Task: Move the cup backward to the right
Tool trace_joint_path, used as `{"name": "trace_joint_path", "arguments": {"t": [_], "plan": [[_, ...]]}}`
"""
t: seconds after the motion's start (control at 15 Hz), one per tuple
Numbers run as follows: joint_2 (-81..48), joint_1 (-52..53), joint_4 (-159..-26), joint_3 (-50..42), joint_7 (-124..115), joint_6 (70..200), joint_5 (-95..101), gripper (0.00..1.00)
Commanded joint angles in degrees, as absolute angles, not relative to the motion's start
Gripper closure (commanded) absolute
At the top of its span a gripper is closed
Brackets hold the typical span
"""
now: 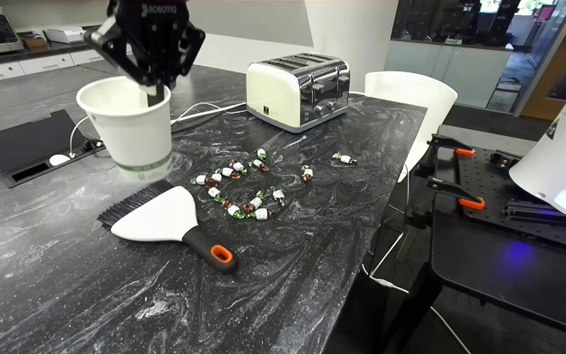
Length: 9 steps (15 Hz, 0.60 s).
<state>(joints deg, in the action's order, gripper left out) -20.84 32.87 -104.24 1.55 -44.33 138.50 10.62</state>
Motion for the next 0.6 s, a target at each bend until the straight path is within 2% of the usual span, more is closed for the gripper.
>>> {"name": "trace_joint_path", "arguments": {"t": [0.0, 0.53], "plan": [[-20.97, 28.89, -102.40, -0.21, -51.73, 139.54, 14.83, 0.98], [-26.35, 22.85, -99.29, -4.35, -66.40, 138.19, 20.85, 0.98]]}}
